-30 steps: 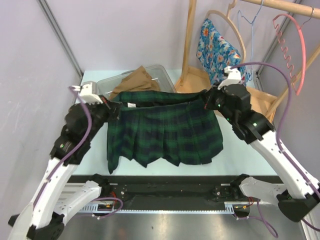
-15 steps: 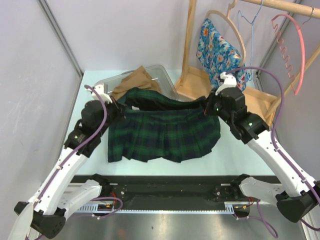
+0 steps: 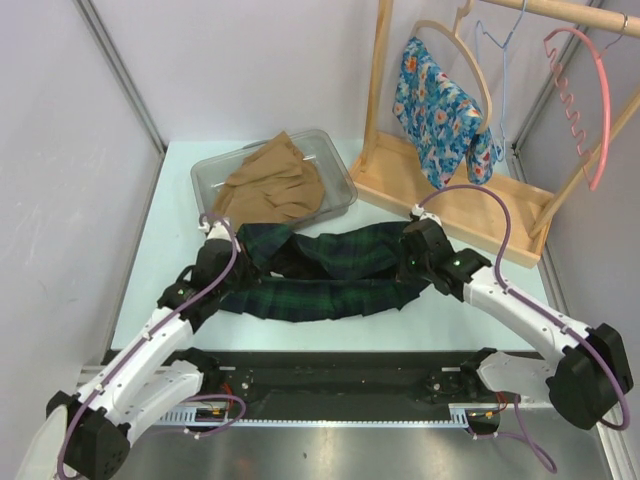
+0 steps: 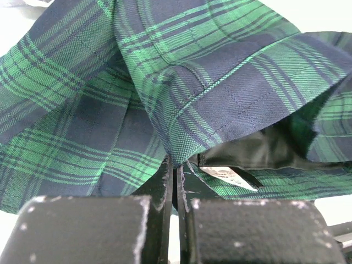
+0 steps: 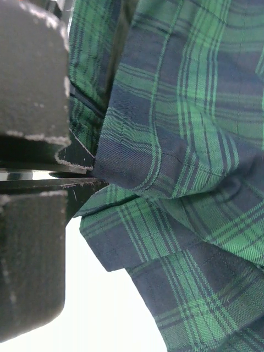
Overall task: Place the skirt on the hanger
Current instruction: Move the skirt to the center of the board
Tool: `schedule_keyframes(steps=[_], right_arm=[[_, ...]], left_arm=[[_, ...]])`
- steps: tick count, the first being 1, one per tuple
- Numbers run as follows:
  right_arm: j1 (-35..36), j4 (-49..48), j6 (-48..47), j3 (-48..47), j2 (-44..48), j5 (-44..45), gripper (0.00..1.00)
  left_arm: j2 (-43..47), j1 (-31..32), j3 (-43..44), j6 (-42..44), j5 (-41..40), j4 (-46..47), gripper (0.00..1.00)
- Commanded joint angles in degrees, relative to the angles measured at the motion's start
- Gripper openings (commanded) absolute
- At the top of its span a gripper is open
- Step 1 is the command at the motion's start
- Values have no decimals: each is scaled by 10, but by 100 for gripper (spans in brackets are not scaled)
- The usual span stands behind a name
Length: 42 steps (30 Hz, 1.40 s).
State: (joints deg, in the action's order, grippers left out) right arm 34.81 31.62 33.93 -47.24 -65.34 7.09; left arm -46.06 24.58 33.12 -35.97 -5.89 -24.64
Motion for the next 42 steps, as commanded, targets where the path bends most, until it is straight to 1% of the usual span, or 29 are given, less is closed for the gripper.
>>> schedule_keyframes(steps=[1, 5, 6, 8, 9, 11, 15, 16, 17, 21, 23, 25, 28, 29, 31, 32, 33, 34, 36, 37, 39, 40, 42], right_arm=[[8, -11, 10, 3, -18, 54, 0], [10, 6, 15, 6, -10, 69, 0], [10, 8, 13, 6, -6, 71, 0], [11, 13, 12, 7, 5, 70, 0], [11, 14, 12, 7, 13, 66, 0], [10, 16, 10, 7, 18, 61, 0], [10, 15, 6, 6, 22, 40, 0], [9, 14, 4, 6, 22, 35, 0], [7, 15, 4, 6, 22, 30, 0], [1, 20, 4, 2, 26, 6, 0], [-3, 25, 3, 0, 30, 2, 0], [-5, 28, 2, -1, 33, -2, 0], [-11, 32, -5, -4, 35, -13, 0], [-18, 33, -6, -5, 36, -14, 0], [-27, 32, -11, -6, 39, -29, 0], [-32, 31, -14, -6, 40, -32, 0], [-39, 28, -17, -7, 39, -39, 0], [-40, 27, -17, -9, 38, -40, 0], [-50, 23, -21, -14, 29, -52, 0], [-55, 21, -22, -17, 26, -53, 0], [-62, 19, -26, -28, 17, -59, 0], [-71, 18, -28, -31, 7, -60, 0], [-82, 16, -30, -39, -2, -65, 0]], left_arm=[[-22, -8, 17, 9, -34, 1, 0], [-25, -9, 23, 25, -49, -22, 2], [-25, -8, 24, 27, -61, -26, 22], [-24, -8, 29, 32, -64, -24, 54], [-26, -8, 33, 34, -68, -23, 74], [-45, -8, 49, 53, -65, -10, 80], [-91, -8, 85, 88, -53, -3, 81], [-93, -6, 96, 99, -36, 9, 82], [-84, -1, 99, 127, -26, 18, 82], [-31, 7, 99, 179, 14, 64, 85], [-24, 7, 97, 197, 39, 81, 86], [-42, 7, 104, 203, 54, 82, 86], [-88, 10, 117, 199, 47, 66, 81], [-96, 13, 116, 192, 45, 67, 75], [-111, 20, 109, 194, 80, 77, 74], [-107, 33, 108, 196, 78, 77, 77], [-101, 36, 108, 197, 81, 74, 79], [-91, 40, 107, 198, 106, 72, 80], [-49, 45, 102, 203, 132, 67, 84], [-33, 45, 102, 204, 144, 45, 86], [-2, 48, 102, 187, 135, 12, 88], [4, 48, 102, 177, 132, -31, 88], [14, 57, 97, 129, 120, -70, 87]])
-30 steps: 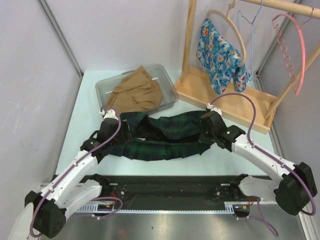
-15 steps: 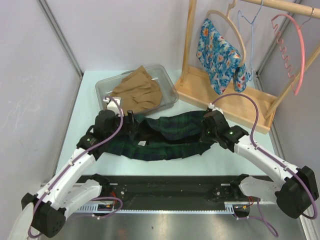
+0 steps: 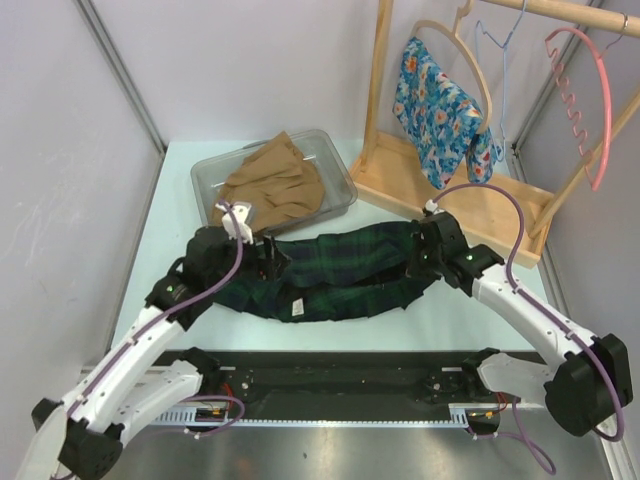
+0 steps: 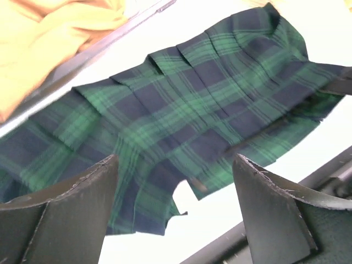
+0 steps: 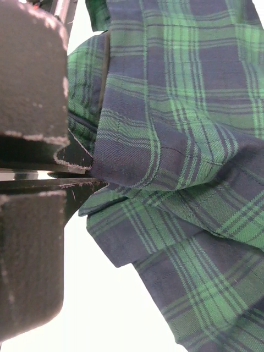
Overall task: Place the skirt on the hanger
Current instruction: Move the skirt to the center of the board
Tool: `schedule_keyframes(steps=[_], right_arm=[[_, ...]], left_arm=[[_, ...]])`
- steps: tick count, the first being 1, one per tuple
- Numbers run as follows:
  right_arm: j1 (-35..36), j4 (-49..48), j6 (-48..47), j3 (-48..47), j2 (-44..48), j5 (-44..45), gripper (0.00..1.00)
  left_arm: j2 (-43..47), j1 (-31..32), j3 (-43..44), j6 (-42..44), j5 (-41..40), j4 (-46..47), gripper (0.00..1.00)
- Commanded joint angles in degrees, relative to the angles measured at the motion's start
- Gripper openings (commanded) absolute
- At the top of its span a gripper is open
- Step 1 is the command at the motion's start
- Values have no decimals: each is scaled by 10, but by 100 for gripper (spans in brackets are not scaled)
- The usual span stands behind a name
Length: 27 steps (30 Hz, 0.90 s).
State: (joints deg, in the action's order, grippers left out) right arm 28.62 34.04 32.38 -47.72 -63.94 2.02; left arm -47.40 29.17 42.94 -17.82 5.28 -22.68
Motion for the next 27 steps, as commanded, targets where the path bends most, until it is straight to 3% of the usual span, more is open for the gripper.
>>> schedule_keyframes(steps=[1, 5, 8, 11, 19, 22, 25, 26, 27], right_arm=[[-30, -13, -15, -36, -24, -14, 0], [-51, -28, -19, -39, -43, -49, 0], [-55, -35, -21, -41, -56, -65, 0], [-56, -38, -22, -43, -62, -73, 0], [-58, -30, -26, -43, -57, -69, 0], [-60, -24, -27, -42, -51, -67, 0], [-64, -22, -29, -43, -48, -67, 0], [-66, -21, -32, -43, -46, -69, 0], [-67, -21, -31, -43, -45, -69, 0]], left_arm=[[32, 19, -17, -71, 8, -110, 86], [44, 101, -56, -164, -39, -129, 85], [33, 141, -86, -214, -52, -116, 85], [-6, 169, -93, -251, -117, -130, 85], [-63, 181, -87, -306, -284, -149, 79], [-60, 181, -98, -308, -294, -115, 71], [-58, 181, -97, -307, -309, -107, 47], [-54, 181, -96, -303, -314, -108, 32], [-51, 181, -95, -302, -315, -111, 26]])
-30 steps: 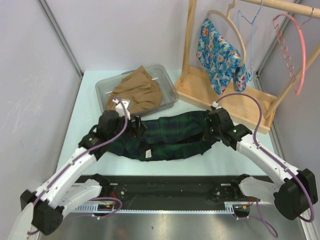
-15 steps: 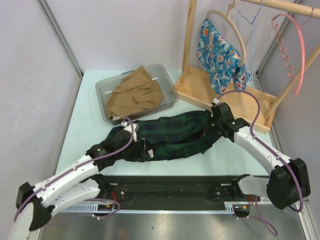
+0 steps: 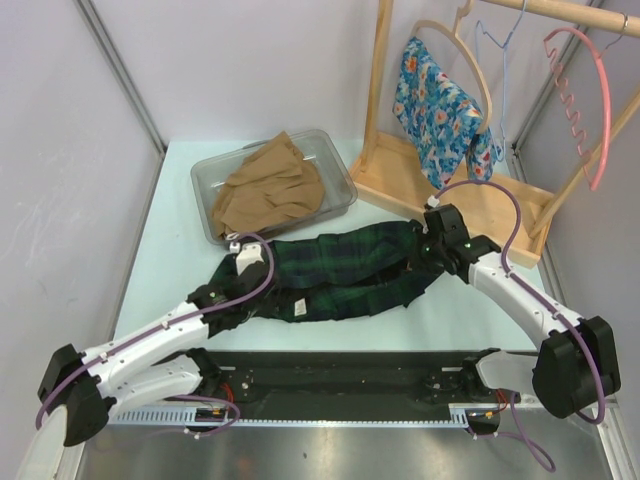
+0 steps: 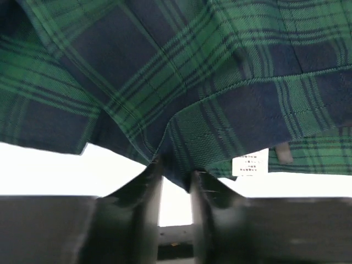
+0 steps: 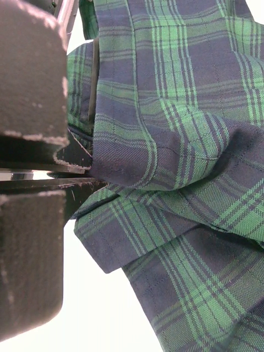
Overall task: Place the skirt on the hanger
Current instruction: Move the skirt to the center of the board
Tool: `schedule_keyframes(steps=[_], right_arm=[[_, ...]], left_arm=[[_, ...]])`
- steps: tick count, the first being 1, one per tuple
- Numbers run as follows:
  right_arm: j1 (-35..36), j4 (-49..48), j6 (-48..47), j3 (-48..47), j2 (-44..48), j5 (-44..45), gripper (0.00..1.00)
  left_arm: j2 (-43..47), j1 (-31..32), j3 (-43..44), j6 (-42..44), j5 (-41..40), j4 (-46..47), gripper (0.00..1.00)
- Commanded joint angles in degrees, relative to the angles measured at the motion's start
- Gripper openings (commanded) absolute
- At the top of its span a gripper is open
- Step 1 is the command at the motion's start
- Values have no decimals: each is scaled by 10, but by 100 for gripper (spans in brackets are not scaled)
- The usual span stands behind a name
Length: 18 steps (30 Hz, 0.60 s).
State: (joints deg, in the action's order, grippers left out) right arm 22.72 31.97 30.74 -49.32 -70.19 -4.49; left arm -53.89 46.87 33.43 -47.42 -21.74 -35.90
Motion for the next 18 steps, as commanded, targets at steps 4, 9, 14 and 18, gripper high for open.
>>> schedule_keyframes(steps=[4, 9, 14, 18], right_arm=[[-22, -1, -18, -27, 28, -13, 0], [-36, -5, -55, -27, 58, -70, 0], [-32, 23, -91, -27, 77, -69, 22], [-35, 21, -103, -31, 115, -47, 51]], left_arm=[[40, 4, 29, 9, -65, -12, 0], [21, 4, 151, 71, -82, -82, 0], [-55, 3, 297, 127, -92, -106, 0], [-133, 1, 391, 153, -93, -115, 0]])
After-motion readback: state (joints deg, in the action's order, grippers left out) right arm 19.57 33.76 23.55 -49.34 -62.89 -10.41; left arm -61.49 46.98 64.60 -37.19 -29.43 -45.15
